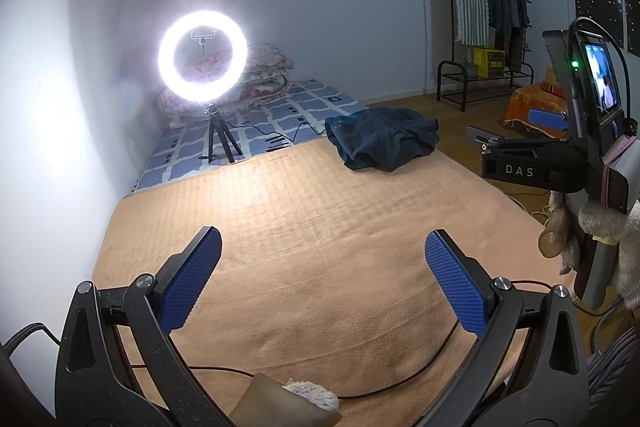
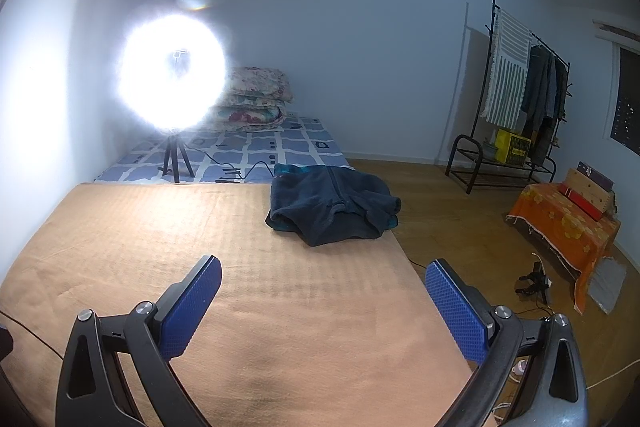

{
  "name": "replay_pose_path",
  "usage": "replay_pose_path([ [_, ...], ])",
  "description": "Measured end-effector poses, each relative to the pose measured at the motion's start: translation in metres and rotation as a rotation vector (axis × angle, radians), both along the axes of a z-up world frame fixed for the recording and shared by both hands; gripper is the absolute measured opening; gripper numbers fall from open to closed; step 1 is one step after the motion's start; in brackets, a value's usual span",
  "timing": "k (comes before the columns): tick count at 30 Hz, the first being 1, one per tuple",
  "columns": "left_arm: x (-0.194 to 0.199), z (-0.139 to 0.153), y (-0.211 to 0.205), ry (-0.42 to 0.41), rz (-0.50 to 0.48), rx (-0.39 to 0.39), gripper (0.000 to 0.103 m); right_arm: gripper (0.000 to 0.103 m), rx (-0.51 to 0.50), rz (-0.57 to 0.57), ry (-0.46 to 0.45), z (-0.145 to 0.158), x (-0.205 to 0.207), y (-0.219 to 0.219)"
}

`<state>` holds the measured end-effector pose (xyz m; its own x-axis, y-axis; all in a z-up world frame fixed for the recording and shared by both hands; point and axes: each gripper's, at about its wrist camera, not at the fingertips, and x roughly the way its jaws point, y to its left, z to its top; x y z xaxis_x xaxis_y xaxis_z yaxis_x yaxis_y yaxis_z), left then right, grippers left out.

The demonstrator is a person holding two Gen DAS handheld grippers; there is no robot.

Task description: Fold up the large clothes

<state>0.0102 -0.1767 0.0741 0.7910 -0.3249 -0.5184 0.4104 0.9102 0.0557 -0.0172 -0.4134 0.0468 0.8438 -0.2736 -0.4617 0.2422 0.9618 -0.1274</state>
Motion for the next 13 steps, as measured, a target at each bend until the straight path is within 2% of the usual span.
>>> replay_pose_path([
  [8,-0.0007,-0.0009,-0.0006,0.005,0.011,-0.008,0.103,0.103,-0.009,0.005,0.008,-0.0011,-0.0008,-0.0013],
  [13,-0.0028,-0.0004,-0.0017,-0.025,0.025,0.001,0.103,0.103,-0.007,0.006,0.014,-0.0016,-0.0011,-0.0037],
])
